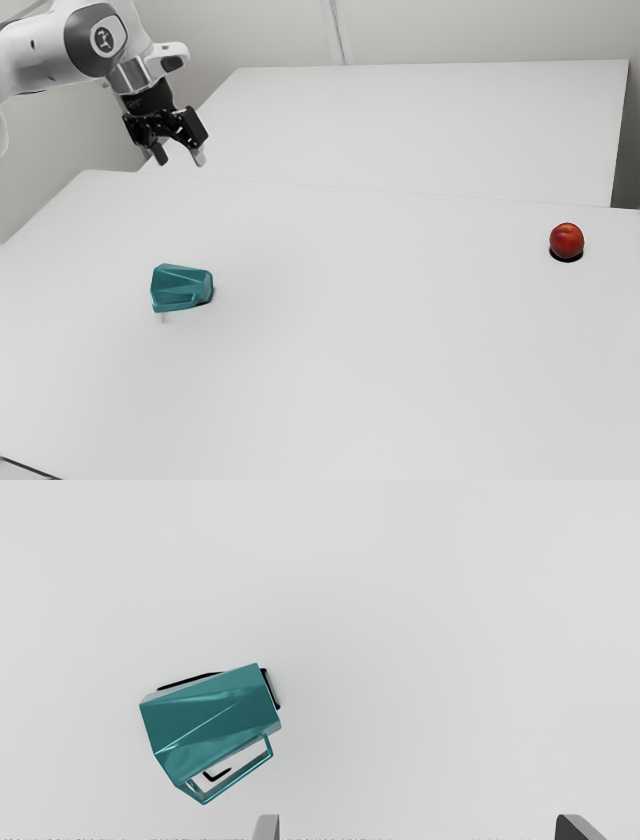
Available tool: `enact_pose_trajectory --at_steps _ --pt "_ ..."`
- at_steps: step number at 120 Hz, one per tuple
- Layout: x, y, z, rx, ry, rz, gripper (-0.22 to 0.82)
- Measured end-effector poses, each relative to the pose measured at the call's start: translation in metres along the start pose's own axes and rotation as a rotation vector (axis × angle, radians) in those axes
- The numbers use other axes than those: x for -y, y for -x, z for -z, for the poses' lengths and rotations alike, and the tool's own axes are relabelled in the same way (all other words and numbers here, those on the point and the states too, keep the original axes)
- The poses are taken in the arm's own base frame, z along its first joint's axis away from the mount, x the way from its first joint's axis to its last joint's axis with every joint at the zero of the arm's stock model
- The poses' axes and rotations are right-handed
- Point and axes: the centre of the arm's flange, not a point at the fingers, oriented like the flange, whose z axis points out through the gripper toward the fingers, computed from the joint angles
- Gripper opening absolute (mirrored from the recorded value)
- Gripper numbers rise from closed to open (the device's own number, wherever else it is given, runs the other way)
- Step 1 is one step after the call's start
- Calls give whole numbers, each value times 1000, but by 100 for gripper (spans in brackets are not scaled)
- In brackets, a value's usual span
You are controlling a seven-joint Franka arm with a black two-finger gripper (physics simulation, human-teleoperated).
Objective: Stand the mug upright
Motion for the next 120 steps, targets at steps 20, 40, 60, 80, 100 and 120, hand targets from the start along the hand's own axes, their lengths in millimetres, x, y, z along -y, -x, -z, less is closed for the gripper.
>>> enact_pose_trajectory --at_steps 20,40,60,80,100,120 --pt "0 1 2 1 4 4 60" --pt "1 3 0 12 7 8 60" --pt "26 13 0 17 28 59 60" --pt "114 47 1 -4 179 208 60" --pt "180 83 -34 -19 371 301 60" --pt "204 99 -99 -8 530 327 60"
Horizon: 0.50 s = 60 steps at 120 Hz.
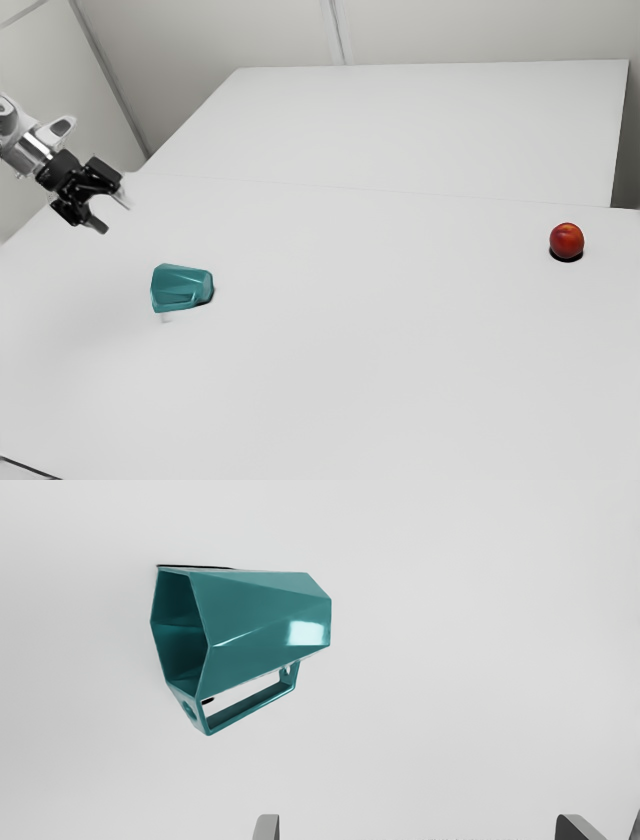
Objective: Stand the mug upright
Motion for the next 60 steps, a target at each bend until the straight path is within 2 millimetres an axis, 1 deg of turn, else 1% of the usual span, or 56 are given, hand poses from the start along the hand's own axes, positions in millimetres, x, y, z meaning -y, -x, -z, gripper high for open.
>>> enact_pose_trajectory --at_steps 11,20,29,38,51,60 --pt "26 -4 -25 1 54 11 60" --pt "39 -7 -38 -7 79 4 60" --pt "57 -10 -48 -21 91 6 60" --pt "73 -18 -66 -30 112 4 60" --pt "89 -23 -87 -53 153 0 60" --pt "97 -23 -100 -68 181 0 60"
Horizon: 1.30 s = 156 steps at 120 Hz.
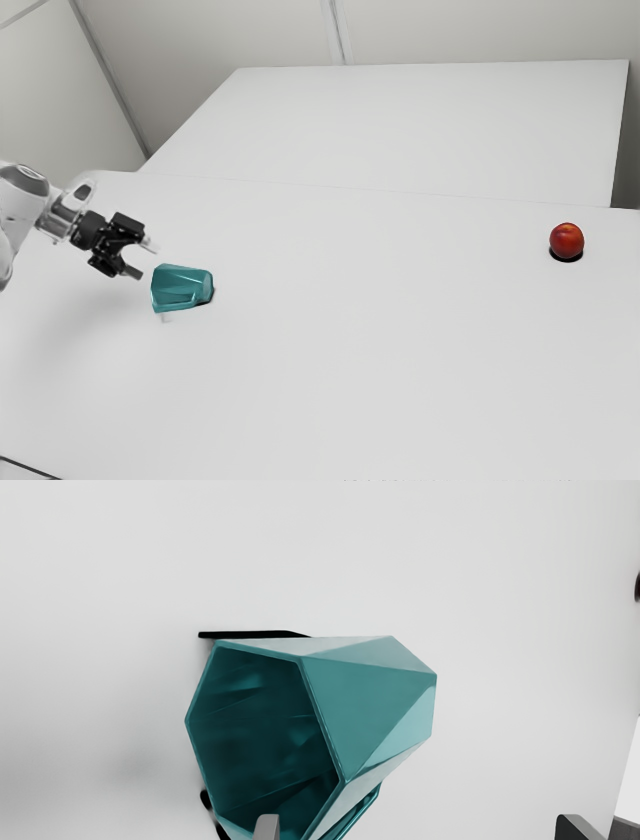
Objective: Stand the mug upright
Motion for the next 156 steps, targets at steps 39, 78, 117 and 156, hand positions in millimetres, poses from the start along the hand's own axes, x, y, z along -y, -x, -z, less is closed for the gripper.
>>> enact_pose_trajectory --at_steps 39,78,117,156 --pt "7 8 -41 -37 118 -25 60" --pt "5 5 -41 -62 130 -80 1" --pt "-17 6 -20 -91 127 -155 -14" --pt "-166 -7 -9 140 -225 -466 -17"
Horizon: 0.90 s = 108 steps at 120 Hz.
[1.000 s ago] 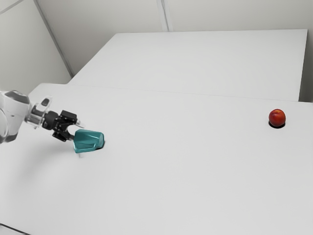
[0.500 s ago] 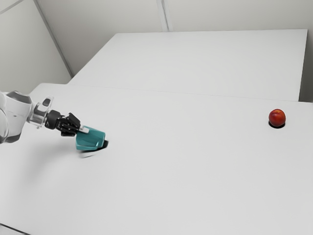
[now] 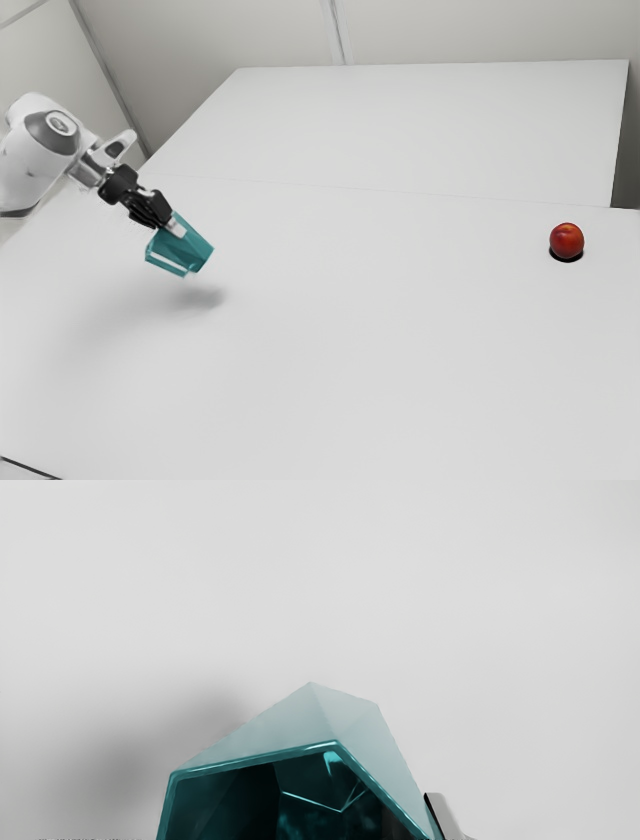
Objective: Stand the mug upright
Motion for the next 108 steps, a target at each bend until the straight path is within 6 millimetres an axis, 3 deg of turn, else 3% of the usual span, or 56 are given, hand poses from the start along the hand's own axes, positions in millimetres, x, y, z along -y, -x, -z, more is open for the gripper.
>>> enact_pose_trajectory --at_steps 16,32,57,83,108 --pt "-54 -34 -12 126 -190 -106 -17" --pt "-85 -52 -32 173 -325 -149 -17" --pt "-80 -55 -69 157 -419 -109 -17" --pt "-72 -56 -119 169 -452 -81 -18" --pt "-62 -57 -139 164 -463 -34 -18"
